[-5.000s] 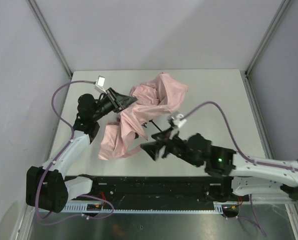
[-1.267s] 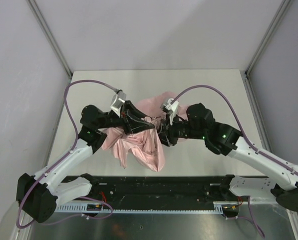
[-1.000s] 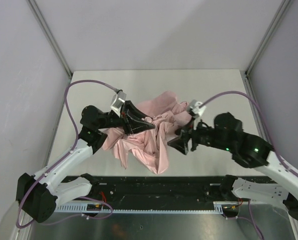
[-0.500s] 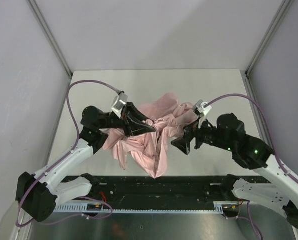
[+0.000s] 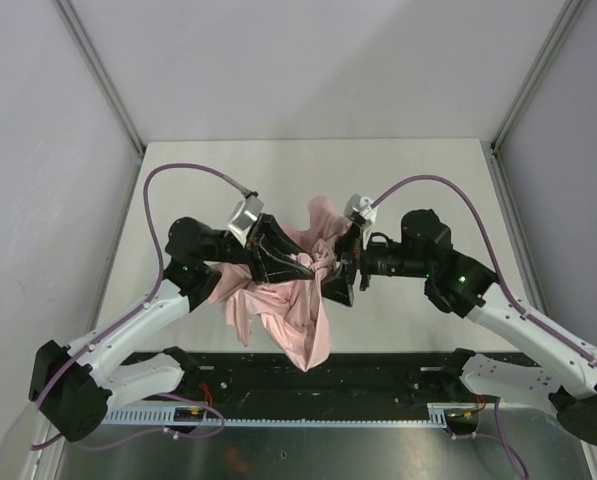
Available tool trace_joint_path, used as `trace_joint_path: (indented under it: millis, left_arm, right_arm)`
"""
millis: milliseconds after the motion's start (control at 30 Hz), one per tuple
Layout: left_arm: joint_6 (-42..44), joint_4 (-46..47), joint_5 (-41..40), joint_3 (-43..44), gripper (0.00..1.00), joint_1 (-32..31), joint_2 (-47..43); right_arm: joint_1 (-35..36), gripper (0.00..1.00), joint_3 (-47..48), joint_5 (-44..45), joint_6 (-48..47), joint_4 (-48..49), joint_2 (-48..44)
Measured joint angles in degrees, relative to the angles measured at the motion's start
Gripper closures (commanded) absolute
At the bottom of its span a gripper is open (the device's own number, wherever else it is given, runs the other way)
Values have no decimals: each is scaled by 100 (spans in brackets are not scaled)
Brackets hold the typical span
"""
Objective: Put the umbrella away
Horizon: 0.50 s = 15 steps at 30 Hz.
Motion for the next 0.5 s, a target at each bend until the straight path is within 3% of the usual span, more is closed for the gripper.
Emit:
trace_joint_path:
  millis: [433,500]
  left_arm:
    - [-433,409,223,0,100,-437,2]
    - [-501,487,256,0,100,-511,2]
  right_arm:
    - [396,1,-225,-1499,-52,1641,640]
    - [448,4,-345,-1628,33,1969,640]
